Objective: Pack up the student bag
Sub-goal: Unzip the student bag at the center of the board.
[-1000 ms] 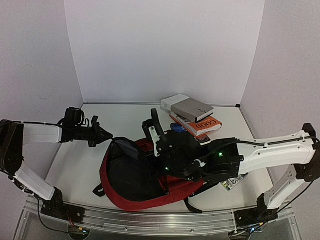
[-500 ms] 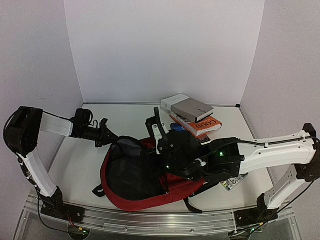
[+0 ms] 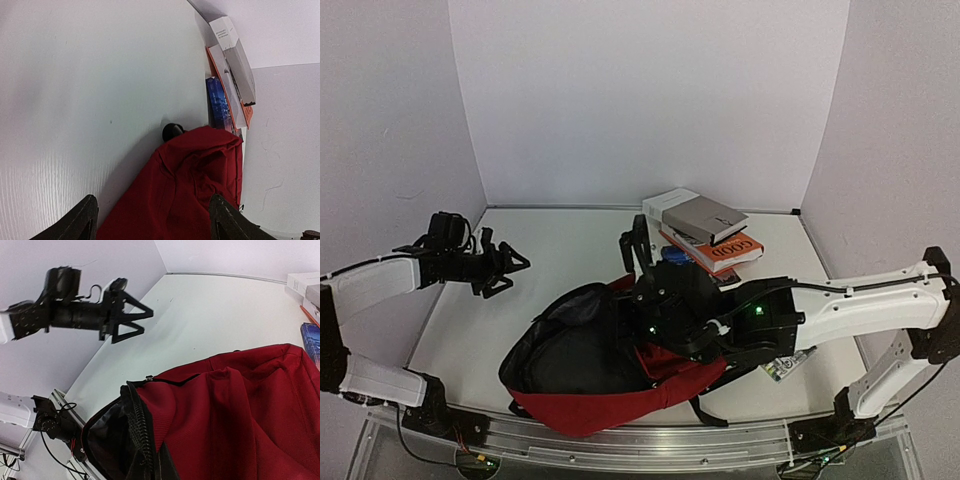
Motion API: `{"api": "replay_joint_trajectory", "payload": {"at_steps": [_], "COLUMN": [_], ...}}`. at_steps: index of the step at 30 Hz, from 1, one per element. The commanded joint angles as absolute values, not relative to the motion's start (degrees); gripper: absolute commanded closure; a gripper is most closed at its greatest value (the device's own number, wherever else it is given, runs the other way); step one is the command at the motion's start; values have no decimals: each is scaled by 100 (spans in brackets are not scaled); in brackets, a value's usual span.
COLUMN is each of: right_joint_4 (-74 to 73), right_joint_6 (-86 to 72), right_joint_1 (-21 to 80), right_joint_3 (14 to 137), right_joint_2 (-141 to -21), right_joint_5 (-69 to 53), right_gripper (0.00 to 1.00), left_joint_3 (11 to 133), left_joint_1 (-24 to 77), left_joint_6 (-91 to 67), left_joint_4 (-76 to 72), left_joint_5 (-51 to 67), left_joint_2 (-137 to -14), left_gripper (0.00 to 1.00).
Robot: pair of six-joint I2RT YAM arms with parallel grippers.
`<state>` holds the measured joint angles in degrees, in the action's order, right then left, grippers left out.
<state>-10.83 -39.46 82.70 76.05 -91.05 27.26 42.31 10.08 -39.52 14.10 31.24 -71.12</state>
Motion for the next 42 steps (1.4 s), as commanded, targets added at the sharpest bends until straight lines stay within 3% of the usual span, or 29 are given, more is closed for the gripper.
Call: {"api": "replay_joint_trajectory", "payload": {"at_steps": [1, 7, 15, 17, 21, 26, 42], "right_joint_4": [-817, -817, -817, -817, -827, -881, -1282], "right_joint_6": [-4434, -4643, -4671, -4691, -4774, -4977, -4793], "right_joint_1": [7887, 7457, 7318, 7306, 7241, 7003, 5428], "right_joint_3": [7685, 7641, 7582, 7552, 7460, 7174, 5838], "right_joint_2": [-9262, -9377, -9380, -9348, -9240, -8833, -7307], "right_joint_5": [2732, 2578, 2574, 2597, 2688, 2894, 3317], "right_gripper": [100, 100, 100, 100, 100, 100, 100], "left_joint_3": [3656, 3100, 2885, 2916, 3038, 3253, 3685], "left_joint_1": [1299, 2138, 2202, 2206, 2207, 2206, 1431], "left_joint_6": [-4327, -5091, -5040, -4965, -4897, -4831, -4620], "left_joint_4": [2197, 2340, 2496, 2577, 2793, 3044, 3399], "left_joint_5": [3058, 2921, 2840, 2730, 2440, 1999, 1551], "left_joint_2": [-6300, -5555, -5728, -5856, -6061, -5979, -5744], "left_gripper": [22, 19, 22, 34, 70, 97, 100]}}
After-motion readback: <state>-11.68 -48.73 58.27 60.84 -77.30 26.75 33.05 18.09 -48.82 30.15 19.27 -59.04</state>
